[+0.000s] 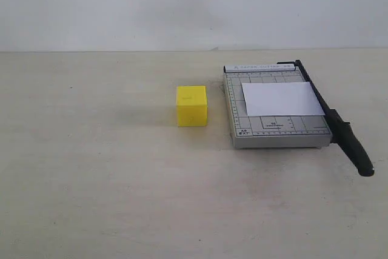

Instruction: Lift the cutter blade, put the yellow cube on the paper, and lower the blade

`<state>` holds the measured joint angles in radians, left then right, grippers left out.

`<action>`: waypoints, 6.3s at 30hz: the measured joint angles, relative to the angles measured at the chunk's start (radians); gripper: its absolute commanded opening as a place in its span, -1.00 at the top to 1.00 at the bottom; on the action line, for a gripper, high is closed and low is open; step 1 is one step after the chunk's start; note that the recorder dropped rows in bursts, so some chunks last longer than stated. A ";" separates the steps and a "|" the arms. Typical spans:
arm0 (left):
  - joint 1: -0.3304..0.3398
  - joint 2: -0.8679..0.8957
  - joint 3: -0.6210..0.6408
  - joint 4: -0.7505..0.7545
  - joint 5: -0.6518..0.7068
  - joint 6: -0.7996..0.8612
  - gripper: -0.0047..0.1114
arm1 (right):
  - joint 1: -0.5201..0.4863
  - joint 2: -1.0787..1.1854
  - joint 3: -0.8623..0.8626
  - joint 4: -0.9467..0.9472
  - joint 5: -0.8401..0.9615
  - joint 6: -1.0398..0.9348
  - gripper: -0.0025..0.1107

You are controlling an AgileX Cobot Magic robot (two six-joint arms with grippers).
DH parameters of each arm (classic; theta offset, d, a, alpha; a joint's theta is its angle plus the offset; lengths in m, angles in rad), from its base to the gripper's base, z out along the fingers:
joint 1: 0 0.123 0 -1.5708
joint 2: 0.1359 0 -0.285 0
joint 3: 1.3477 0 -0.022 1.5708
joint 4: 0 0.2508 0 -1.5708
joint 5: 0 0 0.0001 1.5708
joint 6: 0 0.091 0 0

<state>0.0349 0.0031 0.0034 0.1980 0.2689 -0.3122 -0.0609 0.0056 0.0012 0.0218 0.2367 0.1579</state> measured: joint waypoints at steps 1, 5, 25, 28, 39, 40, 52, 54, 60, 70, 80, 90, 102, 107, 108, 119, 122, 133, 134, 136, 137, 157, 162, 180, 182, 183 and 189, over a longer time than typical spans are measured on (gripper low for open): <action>0.000 0.000 0.000 0.000 0.000 0.000 0.84 | 0.000 0.000 0.000 0.000 0.000 0.000 0.96; 0.000 0.000 0.000 0.000 0.000 0.000 0.84 | 0.000 0.000 0.000 0.000 -0.014 0.000 0.96; 0.000 0.000 0.000 0.000 0.000 0.000 0.84 | 0.000 0.403 -0.188 0.263 -0.447 -0.273 0.96; 0.000 0.000 0.000 0.000 0.000 0.000 0.84 | 0.000 0.760 -0.282 0.247 -0.435 -0.392 0.94; 0.000 0.000 0.000 0.000 0.000 0.000 0.84 | 0.002 1.372 -0.626 0.305 0.022 -0.478 -0.09; 0.000 0.000 0.000 0.000 0.000 0.000 0.84 | 0.002 1.391 -0.628 0.327 0.031 -0.478 -0.09; 0.000 0.000 0.000 0.000 0.000 0.000 0.84 | 0.196 1.503 -0.628 0.356 -0.126 -0.705 -0.09; 0.000 0.000 0.000 0.000 0.000 0.000 0.84 | 0.207 1.503 -0.628 0.356 -0.146 -0.715 -0.09; 0.000 0.000 0.000 0.000 0.000 0.000 0.84 | 0.209 1.446 -0.628 0.379 -0.222 -0.683 -0.09; 0.000 0.000 0.000 0.000 0.000 0.000 0.84 | 0.271 1.045 -0.325 0.434 -0.606 -0.382 -0.09; 0.000 0.000 0.000 0.002 0.000 0.000 0.84 | 0.279 1.111 -0.198 0.349 -0.725 -0.602 -0.12; 0.000 0.000 0.000 0.002 0.000 0.000 0.84 | 0.279 1.419 -0.198 0.295 -0.897 -0.556 -0.21; 0.000 0.000 0.000 0.002 0.000 0.000 0.84 | 0.279 1.565 -0.231 0.289 -0.905 -0.486 0.16; 0.000 0.000 0.000 0.002 0.000 0.000 0.84 | 0.281 1.565 -0.231 0.282 -0.901 -0.482 0.94; 0.000 0.000 0.000 0.002 0.000 0.000 0.84 | 0.281 1.565 -0.231 0.281 -0.899 -0.474 0.96; 0.000 0.000 0.000 0.002 0.000 0.000 0.84 | 0.281 1.559 -0.231 0.281 -0.909 -0.468 0.96; 0.000 0.000 0.000 0.002 0.000 0.000 0.84 | 0.281 1.518 -0.230 0.281 -0.912 -0.468 0.96; 0.000 0.000 0.000 0.002 0.000 0.000 0.84 | 0.283 1.311 -0.234 0.268 -1.020 -0.472 0.96; 0.000 0.000 0.000 0.002 0.000 0.000 0.84 | 0.283 1.303 -0.234 0.266 -1.021 -0.472 0.96; 0.000 0.000 0.000 0.002 0.000 0.000 0.84 | 0.283 1.295 -0.234 0.266 -1.024 -0.474 0.96; 0.000 0.000 0.000 0.004 0.000 0.000 0.84 | 0.283 1.295 -0.234 0.266 -1.026 -0.474 0.96; 0.000 0.000 0.000 0.004 0.000 0.000 0.84 | 0.283 1.295 -0.241 0.260 -1.064 -0.471 0.96; 0.000 0.000 0.000 0.004 0.000 0.000 0.84 | 0.283 1.293 -0.258 0.260 -1.068 -0.471 0.96; 0.000 0.000 0.000 0.004 0.000 0.000 0.84 | 0.283 1.283 -0.273 0.264 -1.033 -0.471 0.91; 0.000 0.000 0.000 0.004 0.000 0.000 0.84 | 0.283 1.278 -0.275 0.266 -1.020 -0.471 0.79; 0.000 0.000 0.000 0.004 0.000 0.000 0.84 | 0.283 1.278 -0.275 0.268 -1.015 -0.471 0.73; 0.000 0.000 0.000 0.004 0.000 0.000 0.84 | 0.283 1.275 -0.279 0.269 -1.007 -0.477 0.40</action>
<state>0.0349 0.0031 0.0034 0.2015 0.2689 -0.3122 0.2219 1.2802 -0.2781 0.2911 -0.7708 -0.3190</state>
